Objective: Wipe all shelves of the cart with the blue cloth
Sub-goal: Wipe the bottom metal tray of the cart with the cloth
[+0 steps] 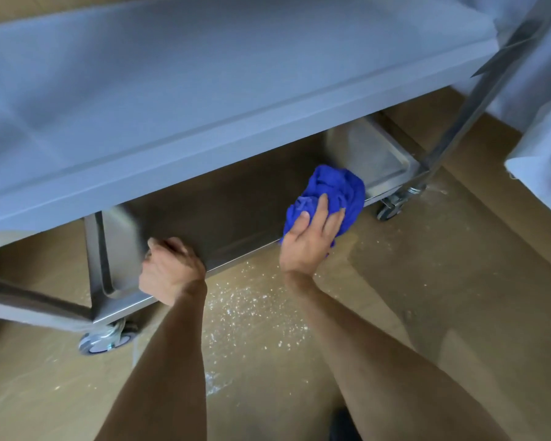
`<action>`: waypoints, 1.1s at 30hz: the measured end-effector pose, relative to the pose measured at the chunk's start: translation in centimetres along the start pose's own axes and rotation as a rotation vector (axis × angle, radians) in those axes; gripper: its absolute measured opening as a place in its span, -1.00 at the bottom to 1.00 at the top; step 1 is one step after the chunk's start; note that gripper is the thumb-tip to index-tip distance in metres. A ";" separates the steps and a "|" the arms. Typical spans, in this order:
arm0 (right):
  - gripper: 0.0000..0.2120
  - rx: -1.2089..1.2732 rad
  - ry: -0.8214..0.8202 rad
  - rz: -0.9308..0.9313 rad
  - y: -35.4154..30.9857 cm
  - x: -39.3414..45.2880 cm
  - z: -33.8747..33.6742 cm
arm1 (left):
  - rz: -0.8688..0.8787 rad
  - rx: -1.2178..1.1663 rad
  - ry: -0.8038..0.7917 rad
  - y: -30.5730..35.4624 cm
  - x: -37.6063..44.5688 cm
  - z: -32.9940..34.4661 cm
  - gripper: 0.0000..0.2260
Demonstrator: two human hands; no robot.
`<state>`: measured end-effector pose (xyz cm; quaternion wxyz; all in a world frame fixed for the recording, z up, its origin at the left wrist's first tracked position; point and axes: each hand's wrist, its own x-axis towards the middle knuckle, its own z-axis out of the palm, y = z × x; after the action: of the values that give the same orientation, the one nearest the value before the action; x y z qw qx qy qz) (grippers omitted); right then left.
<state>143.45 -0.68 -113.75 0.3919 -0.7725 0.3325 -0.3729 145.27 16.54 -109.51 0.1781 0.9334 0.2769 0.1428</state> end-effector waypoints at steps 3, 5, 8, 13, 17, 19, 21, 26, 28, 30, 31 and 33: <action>-0.57 0.013 -0.143 -0.094 -2.7 -6.4 1.0 | -0.010 -0.004 -0.007 -0.1 0.0 -0.1 -0.72; -0.57 -0.031 -0.219 -0.170 -3.4 -8.9 0.8 | -0.008 -0.008 -0.019 -0.2 0.0 -0.3 -0.73; -0.59 -0.018 -0.197 -0.149 -3.8 -8.8 1.1 | -0.007 -0.015 -0.018 -0.1 -0.1 -0.3 -0.73; -0.64 0.009 -0.008 -0.068 -0.6 -1.8 0.8 | -0.005 -0.006 -0.016 0.1 -0.2 -0.4 -0.73; -0.62 -0.298 0.120 0.001 4.0 9.9 -1.6 | -0.020 -0.011 -0.018 0.1 -0.1 -0.2 -0.74; -0.56 -0.376 0.066 0.132 4.5 14.7 -3.3 | -0.030 -0.010 -0.009 0.2 -0.2 -0.2 -0.74; -0.49 -0.451 -0.016 0.245 3.7 16.2 -3.3 | -0.034 0.012 -0.006 0.4 -0.2 -0.2 -0.74; -0.43 -0.431 -0.163 0.109 -0.1 8.8 -2.1 | -0.061 0.086 -0.087 1.2 -0.6 -1.1 -0.86; -0.45 -0.378 -0.228 0.086 -0.5 6.6 -2.3 | -0.026 0.115 -0.118 3.0 -2.0 -1.3 -0.85; -0.46 -0.338 -0.290 0.094 -0.9 6.4 -2.7 | 0.065 0.057 -0.156 6.3 -4.1 -1.1 -0.81; -0.46 -0.347 -0.318 0.079 -0.9 6.6 -3.1 | 0.118 0.007 -0.175 8.0 -5.2 -0.8 -0.80; -0.45 -0.381 -0.386 0.036 -0.4 8.5 -3.7 | 0.196 -0.049 -0.188 10.7 -6.7 0.1 -0.78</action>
<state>144.68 -8.64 -109.21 0.3020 -0.8832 0.3293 -0.1423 144.90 4.37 -106.33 0.2115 0.9606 0.1627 0.0780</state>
